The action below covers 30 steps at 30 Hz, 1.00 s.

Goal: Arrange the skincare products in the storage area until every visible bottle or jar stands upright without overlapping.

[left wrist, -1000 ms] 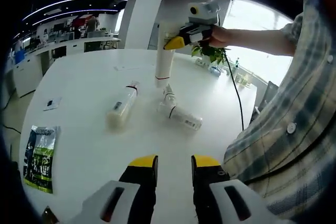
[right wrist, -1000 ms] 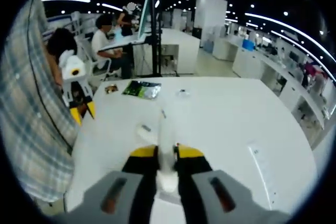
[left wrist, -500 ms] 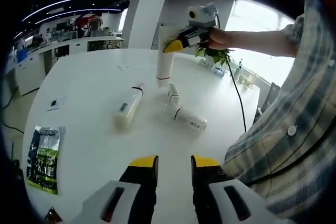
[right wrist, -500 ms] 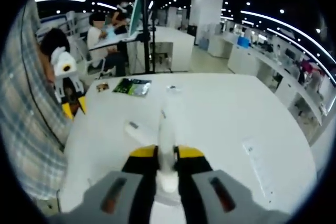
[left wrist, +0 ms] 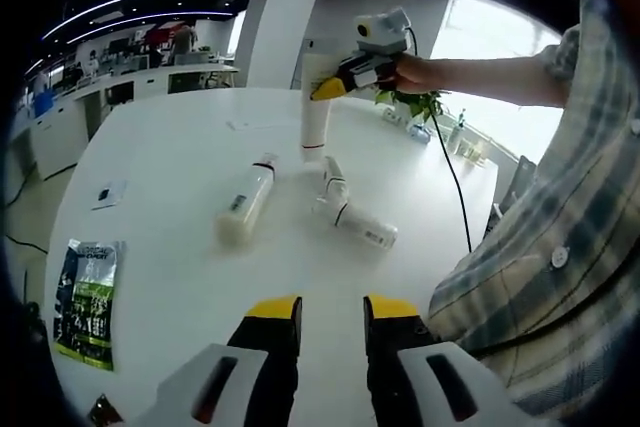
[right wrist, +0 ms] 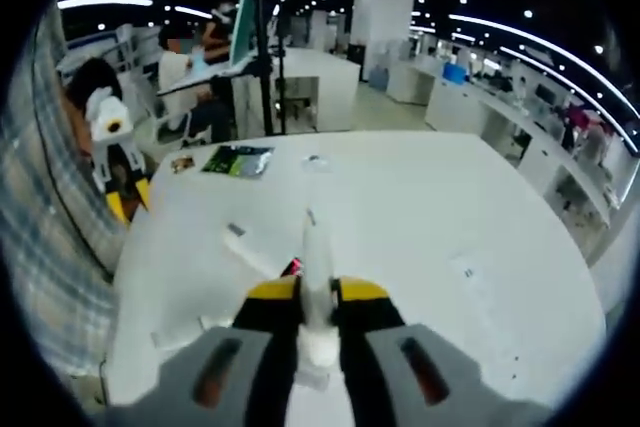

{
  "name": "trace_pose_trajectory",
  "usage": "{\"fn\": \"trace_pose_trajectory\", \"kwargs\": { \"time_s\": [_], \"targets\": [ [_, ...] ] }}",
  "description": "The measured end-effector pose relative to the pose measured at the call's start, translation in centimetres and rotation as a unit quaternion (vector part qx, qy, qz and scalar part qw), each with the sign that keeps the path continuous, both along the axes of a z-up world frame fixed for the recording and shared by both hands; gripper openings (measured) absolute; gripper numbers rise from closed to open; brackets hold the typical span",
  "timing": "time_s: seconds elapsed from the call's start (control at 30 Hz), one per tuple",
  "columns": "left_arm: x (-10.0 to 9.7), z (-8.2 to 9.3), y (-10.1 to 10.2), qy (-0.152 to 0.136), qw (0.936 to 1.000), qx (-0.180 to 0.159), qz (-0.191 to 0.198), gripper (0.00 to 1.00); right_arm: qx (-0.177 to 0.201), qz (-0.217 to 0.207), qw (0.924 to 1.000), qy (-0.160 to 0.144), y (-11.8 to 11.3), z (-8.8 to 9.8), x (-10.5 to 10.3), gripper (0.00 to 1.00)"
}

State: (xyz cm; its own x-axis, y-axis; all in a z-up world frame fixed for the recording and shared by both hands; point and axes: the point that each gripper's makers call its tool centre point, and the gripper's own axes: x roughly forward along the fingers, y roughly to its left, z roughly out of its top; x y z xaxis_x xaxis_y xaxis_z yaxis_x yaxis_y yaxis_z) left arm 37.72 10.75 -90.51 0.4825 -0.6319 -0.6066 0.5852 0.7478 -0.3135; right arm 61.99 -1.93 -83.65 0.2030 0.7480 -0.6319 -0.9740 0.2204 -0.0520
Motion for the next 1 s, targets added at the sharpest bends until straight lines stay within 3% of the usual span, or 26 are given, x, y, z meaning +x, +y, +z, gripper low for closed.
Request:
{"fn": "trace_pose_trajectory", "kwargs": {
  "time_s": [0.5, 0.6, 0.73, 1.0],
  "targets": [
    [-0.6, 0.0, 1.3, 0.004, 0.9996, 0.012, 0.024, 0.25, -0.013, -0.013, 0.9998, -0.001, -0.2, -1.3, 1.3, 0.12],
    [-0.9, 0.2, 1.7, 0.01, 0.9993, 0.03, 0.019, 0.25, -0.015, -0.013, 0.9998, -0.001, -0.4, -1.3, 1.2, 0.12],
    [-0.2, 2.0, 2.8, -0.002, 0.999, 0.032, 0.032, 0.25, -0.014, -0.022, 0.9997, 0.001, -0.9, -1.4, 1.3, 0.12],
    [0.4, 1.7, 3.4, -0.002, 0.9981, 0.027, 0.055, 0.25, -0.018, -0.022, 0.9996, -0.007, -0.7, -1.5, 1.6, 0.12]
  ]
}}
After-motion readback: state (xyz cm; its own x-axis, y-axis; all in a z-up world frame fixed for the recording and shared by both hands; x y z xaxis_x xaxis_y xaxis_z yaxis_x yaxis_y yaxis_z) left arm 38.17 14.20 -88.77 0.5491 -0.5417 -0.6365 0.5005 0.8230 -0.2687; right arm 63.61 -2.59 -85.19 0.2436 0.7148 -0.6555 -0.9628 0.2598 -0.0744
